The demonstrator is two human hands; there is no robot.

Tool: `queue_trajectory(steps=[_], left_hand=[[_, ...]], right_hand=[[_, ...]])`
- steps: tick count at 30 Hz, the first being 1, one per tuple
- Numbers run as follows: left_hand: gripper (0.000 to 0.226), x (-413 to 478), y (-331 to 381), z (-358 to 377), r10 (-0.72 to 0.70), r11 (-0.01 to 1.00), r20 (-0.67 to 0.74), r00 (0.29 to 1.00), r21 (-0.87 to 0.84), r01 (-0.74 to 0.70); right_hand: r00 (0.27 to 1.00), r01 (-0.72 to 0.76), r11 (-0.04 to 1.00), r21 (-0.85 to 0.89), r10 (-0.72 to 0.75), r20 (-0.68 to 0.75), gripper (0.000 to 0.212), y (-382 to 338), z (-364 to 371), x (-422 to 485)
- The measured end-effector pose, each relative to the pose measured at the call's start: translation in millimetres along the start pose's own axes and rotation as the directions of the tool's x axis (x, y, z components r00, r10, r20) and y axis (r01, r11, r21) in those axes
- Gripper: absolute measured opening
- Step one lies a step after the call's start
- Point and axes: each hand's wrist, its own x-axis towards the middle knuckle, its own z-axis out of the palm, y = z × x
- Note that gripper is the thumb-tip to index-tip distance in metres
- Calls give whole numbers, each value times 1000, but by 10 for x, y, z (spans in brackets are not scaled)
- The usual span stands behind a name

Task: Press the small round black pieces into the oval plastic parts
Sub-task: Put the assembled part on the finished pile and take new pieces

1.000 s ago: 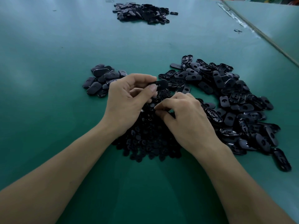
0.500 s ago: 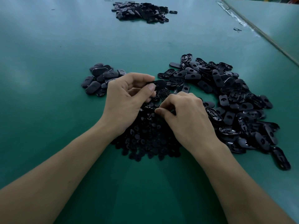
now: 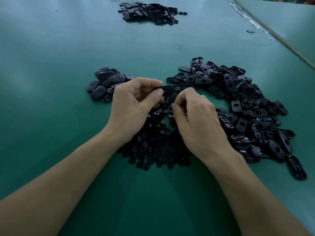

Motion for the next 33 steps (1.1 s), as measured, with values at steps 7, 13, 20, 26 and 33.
queue_trajectory(steps=[7, 13, 20, 26, 33], left_hand=[[17, 8, -11, -3, 4, 1000, 11, 1000, 18, -4], [18, -3, -13, 8, 17, 999, 34, 999, 46, -19], [17, 6, -9, -1, 18, 999, 1, 1000, 33, -18], [17, 7, -15, -12, 8, 999, 8, 1000, 48, -8], [20, -11, -12, -8, 31, 993, 39, 999, 109, -35]], right_hand=[[995, 39, 990, 134, -25, -100, 11, -14, -39, 13], [995, 7, 991, 131, 7, -104, 20, 27, -32, 12], [999, 8, 994, 110, -4, -42, 9, 35, -22, 10], [994, 42, 984, 174, -23, -110, 4, -1, -34, 19], [987, 23, 967, 254, 19, -160, 6, 1, -62, 22]])
